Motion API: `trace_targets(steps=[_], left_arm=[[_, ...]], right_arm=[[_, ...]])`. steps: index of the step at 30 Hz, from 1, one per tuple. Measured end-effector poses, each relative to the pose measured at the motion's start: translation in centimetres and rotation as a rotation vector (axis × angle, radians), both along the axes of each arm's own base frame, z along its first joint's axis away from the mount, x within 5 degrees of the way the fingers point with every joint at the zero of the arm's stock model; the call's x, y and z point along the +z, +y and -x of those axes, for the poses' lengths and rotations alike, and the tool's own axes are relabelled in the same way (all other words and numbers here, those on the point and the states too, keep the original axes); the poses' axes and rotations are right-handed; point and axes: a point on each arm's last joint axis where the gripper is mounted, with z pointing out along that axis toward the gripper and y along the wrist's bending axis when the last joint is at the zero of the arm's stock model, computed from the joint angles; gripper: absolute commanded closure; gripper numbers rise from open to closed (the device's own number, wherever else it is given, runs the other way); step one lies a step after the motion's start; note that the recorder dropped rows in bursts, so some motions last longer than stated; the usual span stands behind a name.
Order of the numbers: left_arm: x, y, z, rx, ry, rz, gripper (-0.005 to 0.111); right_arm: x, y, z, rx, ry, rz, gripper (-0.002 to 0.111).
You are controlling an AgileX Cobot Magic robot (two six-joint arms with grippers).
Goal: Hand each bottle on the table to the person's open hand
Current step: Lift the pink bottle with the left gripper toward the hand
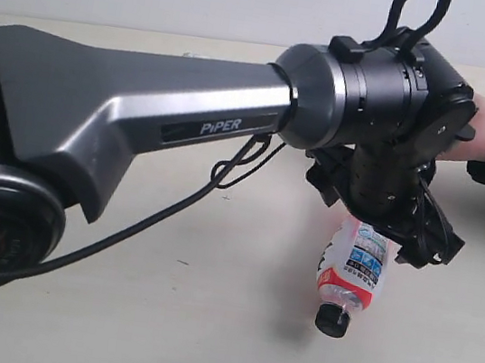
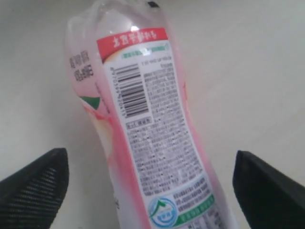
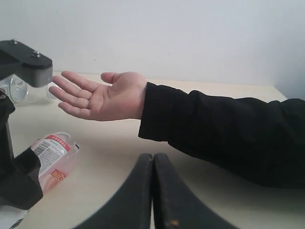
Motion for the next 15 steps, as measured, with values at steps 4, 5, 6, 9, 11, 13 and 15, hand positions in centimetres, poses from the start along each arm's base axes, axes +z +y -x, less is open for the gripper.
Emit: trace_targets(steps=[4, 5, 6, 9, 11, 13, 15], left_arm=[[-1.0, 0.0, -0.1, 0.007, 0.008, -0.016, 0.018], [-1.2, 0.0, -0.1, 0.007, 0.009, -0.018, 0.018], [-1.2, -0.1, -0.1, 0.006, 0.009, -0.018, 0.019], [-1.5, -0.1, -0.2, 0.007, 0.009, -0.021, 0.021], [-1.7, -0.1, -0.2, 0.009, 0.011, -0.023, 0.022], [-2.1, -0.1, -0.2, 0.009, 0.014, -0.029, 0.022], [-2.4, -0.1, -0.2, 0.009, 0.017, -0.035, 0.022]], right_arm=[[0.0, 0.0, 0.0, 0.000, 0.000, 0.000, 0.108], [0.0, 0.0, 0.0, 0.000, 0.000, 0.000, 0.108], [0.0, 0.0, 0.0, 0.000, 0.000, 0.000, 0.108], [0.0, 0.0, 0.0, 0.000, 0.000, 0.000, 0.108], [0.0, 0.0, 0.0, 0.000, 0.000, 0.000, 0.108], [0.0, 0.0, 0.0, 0.000, 0.000, 0.000, 0.108], [0.0, 0.0, 0.0, 0.000, 0.000, 0.000, 0.108]])
